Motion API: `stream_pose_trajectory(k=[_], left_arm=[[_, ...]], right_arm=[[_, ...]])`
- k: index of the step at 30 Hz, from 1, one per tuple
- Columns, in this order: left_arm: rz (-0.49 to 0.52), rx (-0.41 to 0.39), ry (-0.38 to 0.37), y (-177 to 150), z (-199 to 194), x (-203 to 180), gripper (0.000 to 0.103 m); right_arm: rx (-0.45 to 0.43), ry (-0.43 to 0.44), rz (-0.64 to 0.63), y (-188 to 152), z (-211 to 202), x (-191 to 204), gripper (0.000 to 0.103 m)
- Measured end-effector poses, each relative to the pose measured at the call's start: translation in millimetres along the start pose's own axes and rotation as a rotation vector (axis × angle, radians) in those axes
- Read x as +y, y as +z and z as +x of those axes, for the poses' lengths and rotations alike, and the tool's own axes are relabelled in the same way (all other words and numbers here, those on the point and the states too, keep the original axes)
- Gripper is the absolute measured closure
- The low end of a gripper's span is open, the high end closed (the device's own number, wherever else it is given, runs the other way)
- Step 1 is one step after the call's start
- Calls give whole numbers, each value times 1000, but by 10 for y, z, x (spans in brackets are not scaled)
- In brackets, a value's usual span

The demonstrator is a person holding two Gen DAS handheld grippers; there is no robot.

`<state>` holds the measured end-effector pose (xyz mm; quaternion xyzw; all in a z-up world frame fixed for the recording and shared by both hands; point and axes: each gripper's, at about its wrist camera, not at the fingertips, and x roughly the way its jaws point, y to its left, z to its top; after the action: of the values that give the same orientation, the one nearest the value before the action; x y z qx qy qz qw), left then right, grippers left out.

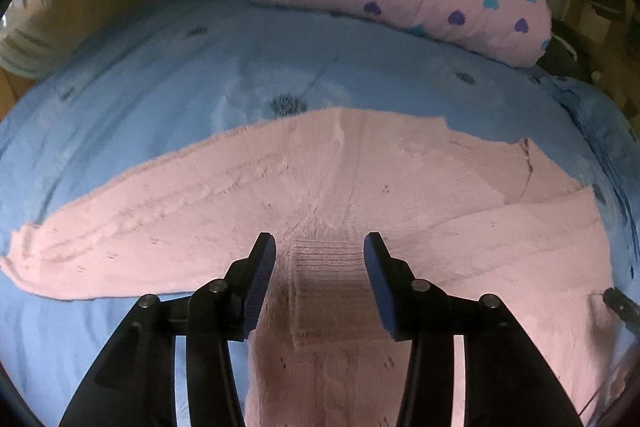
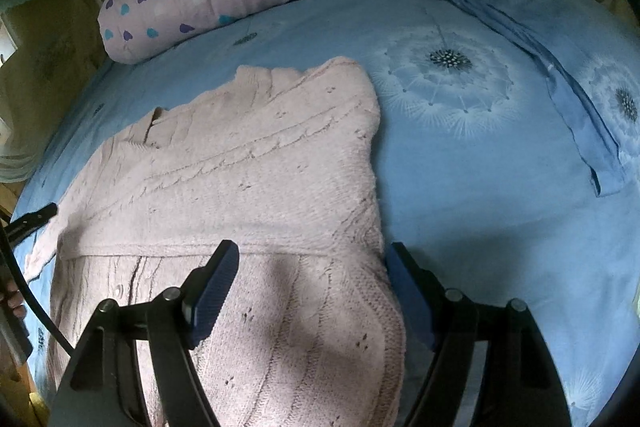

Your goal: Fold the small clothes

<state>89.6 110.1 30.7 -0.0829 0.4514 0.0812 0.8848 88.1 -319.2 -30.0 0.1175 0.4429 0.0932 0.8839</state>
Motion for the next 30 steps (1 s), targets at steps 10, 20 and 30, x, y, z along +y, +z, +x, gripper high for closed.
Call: stream_pose_trajectory(k=[10, 20, 30], left_arm=[[-33, 37, -40, -108, 377, 85, 60], [58, 52, -150, -175, 376, -97, 58], [152, 34, -155, -200, 261, -213, 99]], right_arm=[[14, -2, 15, 1, 54, -27, 23], [16, -13, -6, -12, 84, 22, 23], [-55, -27, -31, 281, 77, -9, 23]])
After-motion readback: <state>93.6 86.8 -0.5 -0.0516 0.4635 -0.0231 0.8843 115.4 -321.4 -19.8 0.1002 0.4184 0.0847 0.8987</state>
